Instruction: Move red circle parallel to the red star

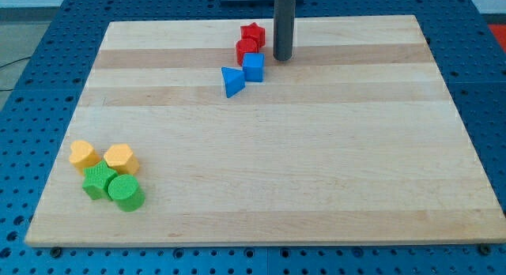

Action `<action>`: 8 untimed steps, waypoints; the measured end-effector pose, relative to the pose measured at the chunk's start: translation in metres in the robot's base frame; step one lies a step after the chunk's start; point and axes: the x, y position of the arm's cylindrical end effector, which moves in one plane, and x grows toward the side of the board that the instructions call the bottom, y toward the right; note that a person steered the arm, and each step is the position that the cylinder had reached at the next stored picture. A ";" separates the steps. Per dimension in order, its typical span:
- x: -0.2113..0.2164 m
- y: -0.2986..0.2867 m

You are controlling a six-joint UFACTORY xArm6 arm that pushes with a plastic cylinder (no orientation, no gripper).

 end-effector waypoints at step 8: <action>0.020 -0.143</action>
